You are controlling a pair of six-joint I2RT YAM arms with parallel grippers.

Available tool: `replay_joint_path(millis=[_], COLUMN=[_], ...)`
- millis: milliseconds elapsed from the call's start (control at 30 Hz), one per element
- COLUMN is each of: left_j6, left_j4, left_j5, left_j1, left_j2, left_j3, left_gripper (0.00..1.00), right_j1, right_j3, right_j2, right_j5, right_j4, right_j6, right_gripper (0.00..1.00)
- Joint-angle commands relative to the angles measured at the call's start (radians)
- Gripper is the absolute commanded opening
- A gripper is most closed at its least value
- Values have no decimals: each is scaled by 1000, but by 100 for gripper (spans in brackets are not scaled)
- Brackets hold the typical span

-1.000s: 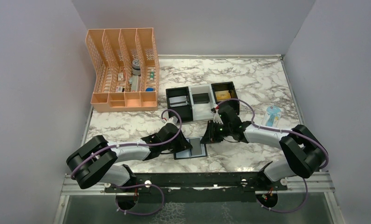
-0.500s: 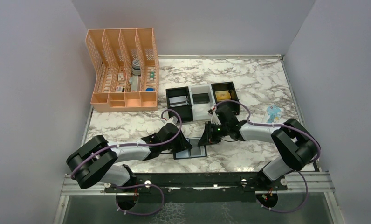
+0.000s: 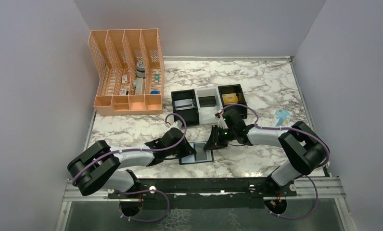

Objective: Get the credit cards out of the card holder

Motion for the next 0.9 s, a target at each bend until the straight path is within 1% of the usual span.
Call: replay_joint_path(millis=[0,233,767,867], left_j6=[-15,-15,-25,-13], left_j4=[37,-16,-40,-16], left_j5=[-14,-51,-68,-49], left_j1=[-2,9,12,14], left_j2=[-44,-107,-123,-100], left_j3=[-29,-44,-59,-48], left_gripper=[0,0,0,10], right_j1=[9,9,9,9], right_j3=[-18,-5,2,3], right_j2=[49,51,52,52], right_j5=[81,105,91,82], right_j4=[-57,-79,-76,-73], right_j6=[-22,-36,-39,-39], right_gripper=[17,17,16,16])
